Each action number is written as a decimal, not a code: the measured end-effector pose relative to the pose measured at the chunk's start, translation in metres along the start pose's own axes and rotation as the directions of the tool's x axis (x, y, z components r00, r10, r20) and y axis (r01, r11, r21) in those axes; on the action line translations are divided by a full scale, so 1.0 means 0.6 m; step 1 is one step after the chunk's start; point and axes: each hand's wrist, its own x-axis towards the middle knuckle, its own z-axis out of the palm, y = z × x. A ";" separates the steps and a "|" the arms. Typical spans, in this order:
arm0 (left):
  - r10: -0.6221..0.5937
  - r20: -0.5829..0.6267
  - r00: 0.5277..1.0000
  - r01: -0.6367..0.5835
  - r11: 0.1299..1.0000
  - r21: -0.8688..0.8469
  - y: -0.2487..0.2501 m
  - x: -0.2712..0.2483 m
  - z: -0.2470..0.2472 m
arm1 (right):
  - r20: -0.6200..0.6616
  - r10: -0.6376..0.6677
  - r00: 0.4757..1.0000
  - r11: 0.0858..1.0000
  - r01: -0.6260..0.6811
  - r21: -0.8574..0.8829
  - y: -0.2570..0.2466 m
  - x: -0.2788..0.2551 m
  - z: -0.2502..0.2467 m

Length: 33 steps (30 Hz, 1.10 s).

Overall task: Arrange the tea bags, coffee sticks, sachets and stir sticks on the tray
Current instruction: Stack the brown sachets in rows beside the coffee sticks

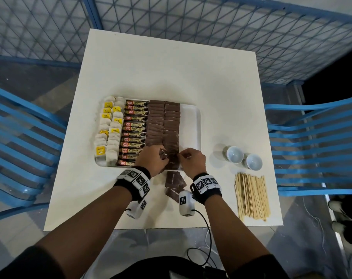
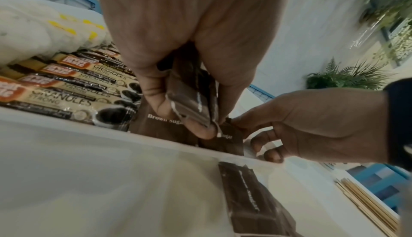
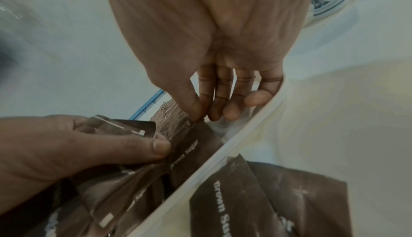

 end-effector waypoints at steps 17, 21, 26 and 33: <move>-0.010 -0.026 1.000 0.003 0.973 -0.231 0.009 0.001 -0.033 | -0.177 -0.188 0.966 0.940 0.230 0.253 0.006 0.011 -0.088; 0.054 0.026 0.998 -0.044 0.956 -0.289 0.018 0.009 -0.055 | -0.063 -0.239 0.969 0.929 0.247 0.275 -0.025 0.013 -0.093; 0.073 0.079 0.994 -0.047 0.956 -0.290 0.022 0.013 -0.069 | 0.059 -0.325 0.944 0.923 0.303 0.235 -0.057 0.013 -0.084; -0.122 0.001 0.993 0.105 0.847 -0.521 0.011 0.003 -0.069 | 0.072 -0.228 0.971 0.927 0.194 0.320 -0.067 0.011 -0.046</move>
